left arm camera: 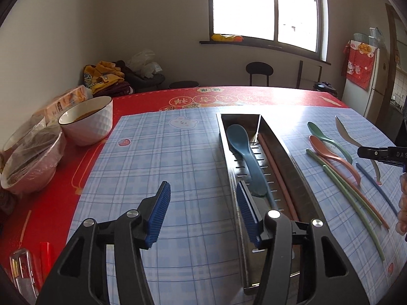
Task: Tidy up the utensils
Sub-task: 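Lower the beige spoon into the steel tray and open the right gripper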
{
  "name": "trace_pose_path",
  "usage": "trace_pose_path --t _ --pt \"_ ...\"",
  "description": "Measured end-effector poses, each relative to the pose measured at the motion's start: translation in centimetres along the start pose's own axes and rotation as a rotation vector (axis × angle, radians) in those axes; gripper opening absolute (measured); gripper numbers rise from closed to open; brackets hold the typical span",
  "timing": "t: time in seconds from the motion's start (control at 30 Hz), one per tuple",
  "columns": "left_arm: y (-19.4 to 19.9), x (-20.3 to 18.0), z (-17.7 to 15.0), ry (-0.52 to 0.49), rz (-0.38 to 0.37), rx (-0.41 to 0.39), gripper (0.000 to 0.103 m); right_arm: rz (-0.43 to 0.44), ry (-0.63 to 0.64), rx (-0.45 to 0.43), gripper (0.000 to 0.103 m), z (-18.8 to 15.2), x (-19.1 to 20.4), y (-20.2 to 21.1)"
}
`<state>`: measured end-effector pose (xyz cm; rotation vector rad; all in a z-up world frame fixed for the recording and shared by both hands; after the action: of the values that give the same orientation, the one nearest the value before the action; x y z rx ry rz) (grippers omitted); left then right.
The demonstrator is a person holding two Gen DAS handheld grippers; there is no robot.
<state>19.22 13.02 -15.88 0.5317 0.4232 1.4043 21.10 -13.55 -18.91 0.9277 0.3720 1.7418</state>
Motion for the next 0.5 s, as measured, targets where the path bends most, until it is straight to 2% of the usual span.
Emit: trace_pose_path --t 0.07,0.27,0.5 --pt "0.1 0.8 -0.1 0.009 0.024 -0.015 0.065 -0.002 0.018 0.011 0.014 0.2 1.0 -0.5" --pt "0.1 1.6 0.0 0.046 0.018 -0.033 0.089 -0.001 0.081 0.052 0.014 1.0 5.0 -2.4" --pt "0.4 1.8 -0.1 0.059 0.047 -0.041 0.096 0.008 0.143 0.094 0.014 2.7 10.6 -5.5"
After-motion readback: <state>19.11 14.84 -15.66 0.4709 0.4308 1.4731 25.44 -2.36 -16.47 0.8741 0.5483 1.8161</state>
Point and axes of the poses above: each gripper's, at about its wrist camera, not at the fingertips, and y roughly against the way its jaws point, x to its left, z to its top, the point moved 10 cm from there along -y, roughly the way its jaws point
